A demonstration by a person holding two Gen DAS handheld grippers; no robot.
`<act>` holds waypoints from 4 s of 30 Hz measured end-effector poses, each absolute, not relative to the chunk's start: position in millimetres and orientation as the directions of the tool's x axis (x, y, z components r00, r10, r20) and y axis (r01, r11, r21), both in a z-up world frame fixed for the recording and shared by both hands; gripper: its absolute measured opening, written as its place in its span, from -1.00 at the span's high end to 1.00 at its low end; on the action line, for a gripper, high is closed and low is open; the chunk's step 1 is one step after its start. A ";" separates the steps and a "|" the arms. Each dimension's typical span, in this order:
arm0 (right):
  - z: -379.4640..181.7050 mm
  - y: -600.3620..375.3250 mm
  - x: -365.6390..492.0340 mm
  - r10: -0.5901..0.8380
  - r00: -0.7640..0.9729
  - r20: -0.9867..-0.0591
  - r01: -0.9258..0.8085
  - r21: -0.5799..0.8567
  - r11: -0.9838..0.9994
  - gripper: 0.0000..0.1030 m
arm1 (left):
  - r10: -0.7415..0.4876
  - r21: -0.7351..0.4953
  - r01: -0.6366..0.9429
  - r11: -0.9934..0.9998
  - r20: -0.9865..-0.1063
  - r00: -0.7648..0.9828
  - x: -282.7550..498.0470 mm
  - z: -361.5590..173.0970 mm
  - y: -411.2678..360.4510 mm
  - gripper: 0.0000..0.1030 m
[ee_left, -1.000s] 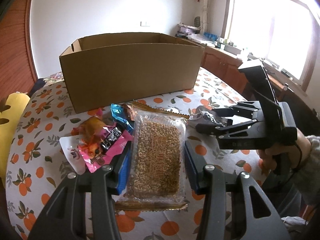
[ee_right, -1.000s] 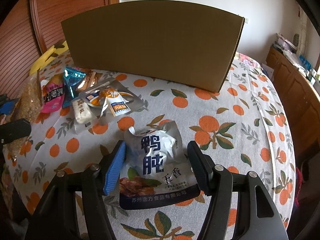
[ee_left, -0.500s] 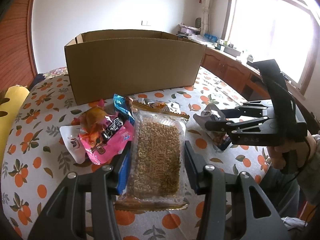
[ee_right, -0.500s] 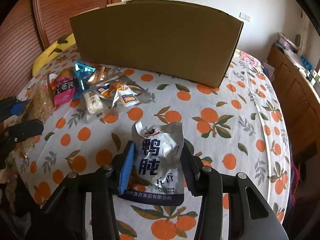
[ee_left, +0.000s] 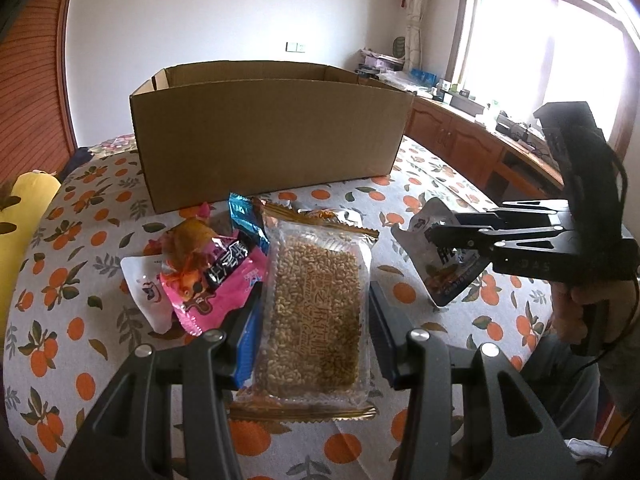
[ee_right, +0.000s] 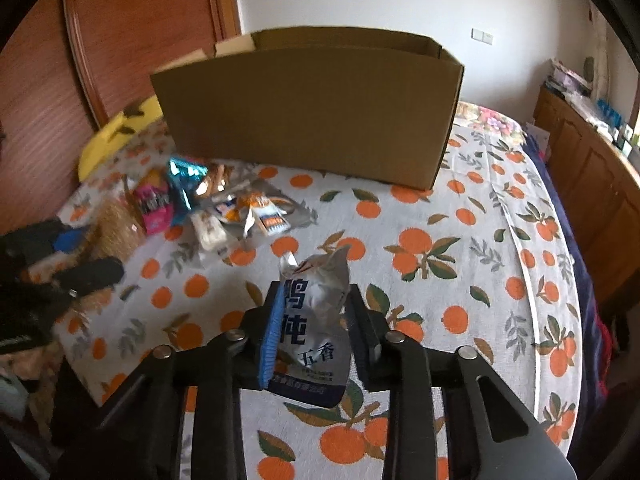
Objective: Organize snacks
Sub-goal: 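Lift both held snacks and carry them over the cardboard box, then open the left tool over the box while the right tool releases the duck pouch, then move both tools back to the snacks on the tablecloth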
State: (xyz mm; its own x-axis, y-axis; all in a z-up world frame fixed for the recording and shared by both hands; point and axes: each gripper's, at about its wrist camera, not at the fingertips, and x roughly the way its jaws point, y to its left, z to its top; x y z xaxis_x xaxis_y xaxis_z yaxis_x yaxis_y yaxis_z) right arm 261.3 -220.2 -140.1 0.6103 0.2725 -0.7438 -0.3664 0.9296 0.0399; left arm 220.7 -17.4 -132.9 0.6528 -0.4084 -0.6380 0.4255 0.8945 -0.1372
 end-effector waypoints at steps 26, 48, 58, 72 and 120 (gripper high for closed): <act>-103.8 -224.6 259.7 0.300 0.658 -0.691 -0.402 0.015 0.916 0.90 | -0.443 -0.153 0.448 0.881 -0.600 0.666 256.1 -111.7 -23.2 0.08; 5.7 -212.2 330.5 0.298 0.803 -0.515 -0.429 -0.154 0.890 0.91 | -0.422 -0.090 0.434 0.897 -0.472 0.774 352.9 -26.2 -11.7 0.08; -9.3 -191.4 402.1 0.308 0.809 -0.500 -0.436 -0.159 0.886 0.91 | -0.380 -0.102 0.378 0.920 -0.463 0.801 413.3 -34.1 4.5 0.07; -61.1 -188.3 445.8 0.299 0.762 -0.575 -0.436 -0.115 0.892 0.78 | -0.380 -0.152 0.353 0.923 -0.482 0.789 430.2 -59.2 4.7 -0.19; -138.1 -167.6 333.7 0.395 0.564 -0.726 -0.515 0.065 0.855 -0.31 | -0.257 -0.133 0.224 0.966 -0.620 0.742 287.6 -136.4 51.8 -0.40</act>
